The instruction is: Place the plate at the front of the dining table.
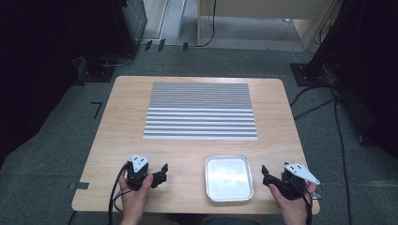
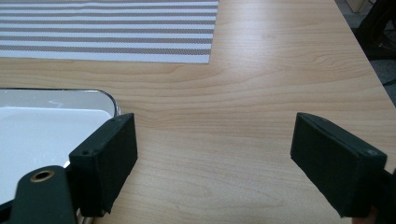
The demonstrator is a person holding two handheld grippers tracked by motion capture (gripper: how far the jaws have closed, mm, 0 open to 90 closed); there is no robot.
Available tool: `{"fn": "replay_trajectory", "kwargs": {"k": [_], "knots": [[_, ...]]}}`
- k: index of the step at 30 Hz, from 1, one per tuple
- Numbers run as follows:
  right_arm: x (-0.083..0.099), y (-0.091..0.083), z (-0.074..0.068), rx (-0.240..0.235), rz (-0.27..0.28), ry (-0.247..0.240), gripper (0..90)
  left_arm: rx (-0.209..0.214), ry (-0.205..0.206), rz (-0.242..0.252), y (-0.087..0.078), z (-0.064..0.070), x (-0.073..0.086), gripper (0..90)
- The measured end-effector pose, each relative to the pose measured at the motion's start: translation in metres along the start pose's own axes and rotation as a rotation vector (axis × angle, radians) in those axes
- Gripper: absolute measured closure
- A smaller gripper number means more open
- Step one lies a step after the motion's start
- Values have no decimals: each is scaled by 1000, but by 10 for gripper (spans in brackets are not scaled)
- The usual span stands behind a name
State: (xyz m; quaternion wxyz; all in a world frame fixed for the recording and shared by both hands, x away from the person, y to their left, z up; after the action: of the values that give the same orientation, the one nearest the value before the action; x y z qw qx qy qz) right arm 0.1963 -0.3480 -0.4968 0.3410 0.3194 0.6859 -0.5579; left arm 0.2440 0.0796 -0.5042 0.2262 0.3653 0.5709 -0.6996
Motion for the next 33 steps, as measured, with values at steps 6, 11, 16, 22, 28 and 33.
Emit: {"fn": "replay_trajectory", "kwargs": {"k": [6,11,16,22,28,33], "knots": [[0,0,-2,1,1,2,152,16,-2,-1,3,13,-2,135],[-1,-1,-4,-5,8,9,164,34,5,-3,5,25,-3,135],[-2,-2,-7,-6,18,16,181,44,8,-3,6,33,-3,135],[-3,-2,-10,-6,26,15,202,67,1,12,6,43,-5,135],[-2,0,-14,-8,22,-3,245,77,7,13,7,52,-5,135],[-1,-1,-17,3,44,-27,315,86,7,1,8,58,-4,135]]}}
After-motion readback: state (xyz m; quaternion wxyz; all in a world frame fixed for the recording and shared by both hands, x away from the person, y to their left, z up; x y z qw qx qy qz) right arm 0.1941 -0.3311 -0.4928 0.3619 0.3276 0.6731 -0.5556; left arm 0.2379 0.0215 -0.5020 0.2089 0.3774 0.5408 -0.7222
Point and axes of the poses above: each handheld gripper's, and its own axes: y roughly forward along the jaws, x roughly out of its underside, z roughly to its right, the point moved 2 cm from there along y, roughly forward along the jaws, and after that the axes turned 4 degrees about -x, right-handed, at the moved point
